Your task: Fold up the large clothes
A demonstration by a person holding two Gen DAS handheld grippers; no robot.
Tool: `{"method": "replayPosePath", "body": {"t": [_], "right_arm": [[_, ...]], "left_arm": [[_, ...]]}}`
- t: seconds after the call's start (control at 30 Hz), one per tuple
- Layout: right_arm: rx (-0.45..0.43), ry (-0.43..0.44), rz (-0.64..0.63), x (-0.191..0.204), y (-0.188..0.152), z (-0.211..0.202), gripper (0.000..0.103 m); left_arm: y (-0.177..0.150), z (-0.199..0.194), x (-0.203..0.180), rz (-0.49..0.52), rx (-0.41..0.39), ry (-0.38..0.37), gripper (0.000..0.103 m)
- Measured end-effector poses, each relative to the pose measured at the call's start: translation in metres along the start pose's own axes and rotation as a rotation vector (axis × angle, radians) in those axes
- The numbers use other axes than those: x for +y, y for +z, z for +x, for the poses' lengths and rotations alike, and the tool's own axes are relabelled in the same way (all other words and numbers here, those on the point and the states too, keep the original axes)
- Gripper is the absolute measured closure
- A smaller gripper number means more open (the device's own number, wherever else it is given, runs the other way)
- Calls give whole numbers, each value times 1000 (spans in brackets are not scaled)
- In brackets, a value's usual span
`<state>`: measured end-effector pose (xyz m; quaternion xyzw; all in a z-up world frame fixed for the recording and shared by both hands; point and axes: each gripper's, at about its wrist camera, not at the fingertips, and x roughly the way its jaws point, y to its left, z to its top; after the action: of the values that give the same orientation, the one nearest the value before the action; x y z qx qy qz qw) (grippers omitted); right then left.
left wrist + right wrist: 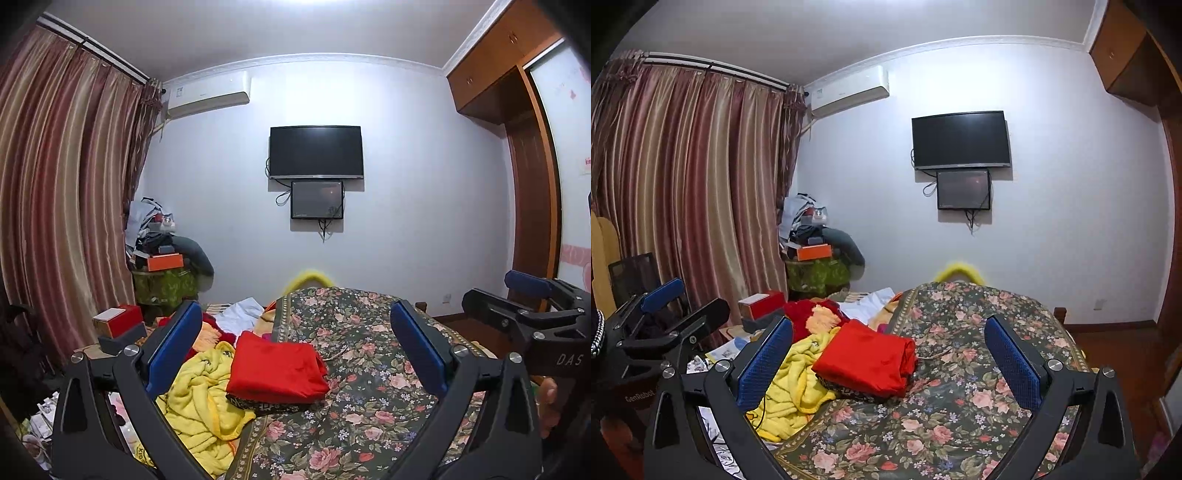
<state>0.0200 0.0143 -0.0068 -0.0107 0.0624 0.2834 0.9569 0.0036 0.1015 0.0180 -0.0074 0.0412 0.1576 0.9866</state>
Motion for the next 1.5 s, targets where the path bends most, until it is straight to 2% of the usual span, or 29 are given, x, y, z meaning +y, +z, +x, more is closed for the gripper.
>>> {"method": "replayPosePath", "body": {"t": [0.77,1.03,1.5], "right_arm": [[2,-5,11,-2,-5,5,0],[0,-7,8,-1,-5,5,0],[11,-11,17,4,-6,11,0]], "left_arm": [[-5,10,0,-8,25,-9,0],[-5,13,0,-18,47,-40,0],[-12,17,1,-31,64,-51,0]]}}
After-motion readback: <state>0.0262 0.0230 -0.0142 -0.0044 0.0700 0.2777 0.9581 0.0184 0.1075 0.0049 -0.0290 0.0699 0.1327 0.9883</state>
